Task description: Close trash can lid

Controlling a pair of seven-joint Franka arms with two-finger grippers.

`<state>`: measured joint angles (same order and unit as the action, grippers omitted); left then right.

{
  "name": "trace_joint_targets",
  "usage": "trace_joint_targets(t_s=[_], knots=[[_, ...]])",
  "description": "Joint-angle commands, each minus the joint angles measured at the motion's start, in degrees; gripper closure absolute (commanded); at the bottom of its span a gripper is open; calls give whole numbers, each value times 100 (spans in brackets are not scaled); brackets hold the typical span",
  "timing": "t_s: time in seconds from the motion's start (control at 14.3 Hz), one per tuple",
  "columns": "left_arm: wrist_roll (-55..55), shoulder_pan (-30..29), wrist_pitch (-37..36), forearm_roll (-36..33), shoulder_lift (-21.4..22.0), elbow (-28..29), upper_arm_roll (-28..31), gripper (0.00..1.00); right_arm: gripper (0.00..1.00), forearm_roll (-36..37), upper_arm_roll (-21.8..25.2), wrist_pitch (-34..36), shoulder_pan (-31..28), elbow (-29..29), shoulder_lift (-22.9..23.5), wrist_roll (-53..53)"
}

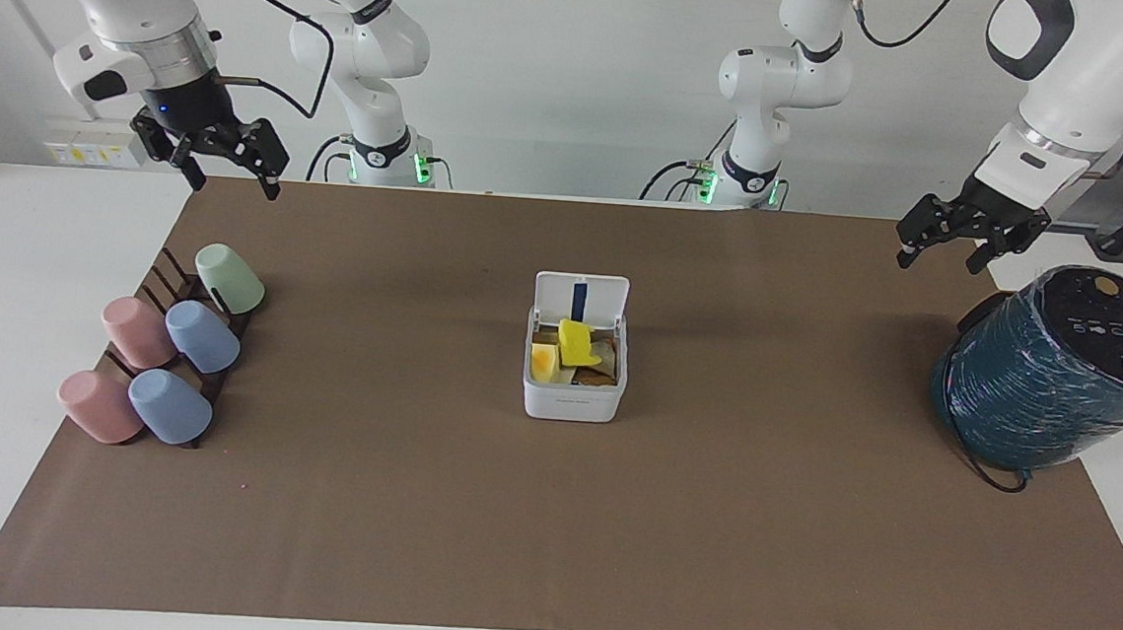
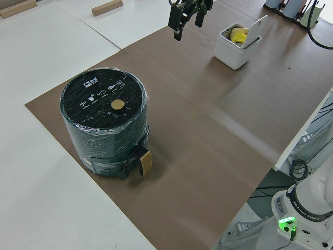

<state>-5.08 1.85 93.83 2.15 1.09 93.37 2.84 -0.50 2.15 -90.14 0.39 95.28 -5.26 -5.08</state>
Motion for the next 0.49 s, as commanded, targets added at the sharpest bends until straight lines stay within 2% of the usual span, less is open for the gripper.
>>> trace_joint_targets(t_s=[0.0,0.42], knots=[[-98,-88,83,32,172,190,-12,0,0,41,22,119,5,-97,43,147],[-72,-1,83,32,189,260,-38,0,0,-21,22,102,-4,-71,34,121]])
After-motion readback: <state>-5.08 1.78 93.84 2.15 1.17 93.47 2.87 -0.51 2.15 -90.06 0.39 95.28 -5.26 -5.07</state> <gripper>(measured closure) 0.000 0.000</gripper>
